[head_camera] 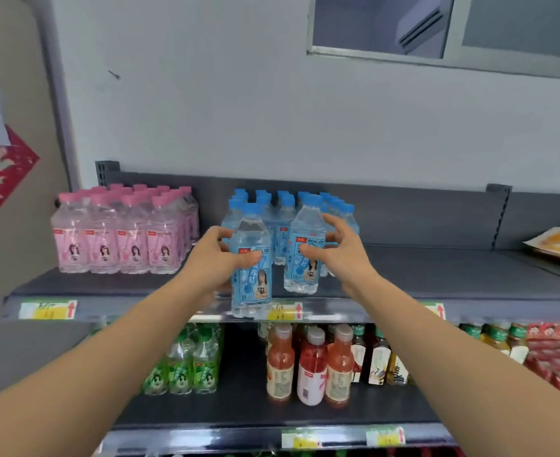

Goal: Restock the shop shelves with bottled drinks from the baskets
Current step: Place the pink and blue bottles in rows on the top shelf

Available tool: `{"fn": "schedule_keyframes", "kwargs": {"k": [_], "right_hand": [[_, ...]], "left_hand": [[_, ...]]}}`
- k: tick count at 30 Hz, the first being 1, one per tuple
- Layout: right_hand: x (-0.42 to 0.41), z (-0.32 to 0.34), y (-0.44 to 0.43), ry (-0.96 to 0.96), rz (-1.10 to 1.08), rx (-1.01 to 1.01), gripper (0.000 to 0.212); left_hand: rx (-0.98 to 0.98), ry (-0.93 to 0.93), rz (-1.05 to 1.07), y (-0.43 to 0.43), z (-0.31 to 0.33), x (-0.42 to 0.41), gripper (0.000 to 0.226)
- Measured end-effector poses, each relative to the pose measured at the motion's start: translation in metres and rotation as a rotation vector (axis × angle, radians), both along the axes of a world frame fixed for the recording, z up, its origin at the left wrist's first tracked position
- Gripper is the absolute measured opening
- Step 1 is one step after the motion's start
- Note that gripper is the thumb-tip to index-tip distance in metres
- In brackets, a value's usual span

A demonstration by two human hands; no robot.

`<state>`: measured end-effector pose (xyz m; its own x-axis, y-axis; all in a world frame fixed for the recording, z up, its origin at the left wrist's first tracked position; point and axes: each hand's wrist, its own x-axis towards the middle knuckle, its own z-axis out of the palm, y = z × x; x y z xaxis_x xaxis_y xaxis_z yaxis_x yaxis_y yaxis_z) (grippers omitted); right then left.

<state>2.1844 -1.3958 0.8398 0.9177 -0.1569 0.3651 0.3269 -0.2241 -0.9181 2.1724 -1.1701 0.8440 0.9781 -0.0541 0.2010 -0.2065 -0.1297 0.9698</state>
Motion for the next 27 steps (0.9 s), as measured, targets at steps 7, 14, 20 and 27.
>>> {"fn": "schedule_keyframes", "kwargs": {"k": [7,14,20,27], "right_hand": [[0.055,-0.004,0.025,0.010,-0.058,-0.184,0.080],[0.081,-0.016,0.027,0.067,-0.168,-0.394,0.080],[0.083,0.002,0.033,0.020,-0.195,-0.634,0.100],[0.086,0.029,0.037,-0.081,-0.253,-1.078,0.102]], "left_hand": [[-0.055,0.002,0.005,0.025,0.005,0.033,0.040],[-0.057,-0.013,-0.027,0.033,0.005,0.050,0.062],[-0.049,-0.027,-0.043,0.029,0.003,0.058,0.050],[0.006,-0.101,-0.043,0.022,0.004,0.060,0.052]]}}
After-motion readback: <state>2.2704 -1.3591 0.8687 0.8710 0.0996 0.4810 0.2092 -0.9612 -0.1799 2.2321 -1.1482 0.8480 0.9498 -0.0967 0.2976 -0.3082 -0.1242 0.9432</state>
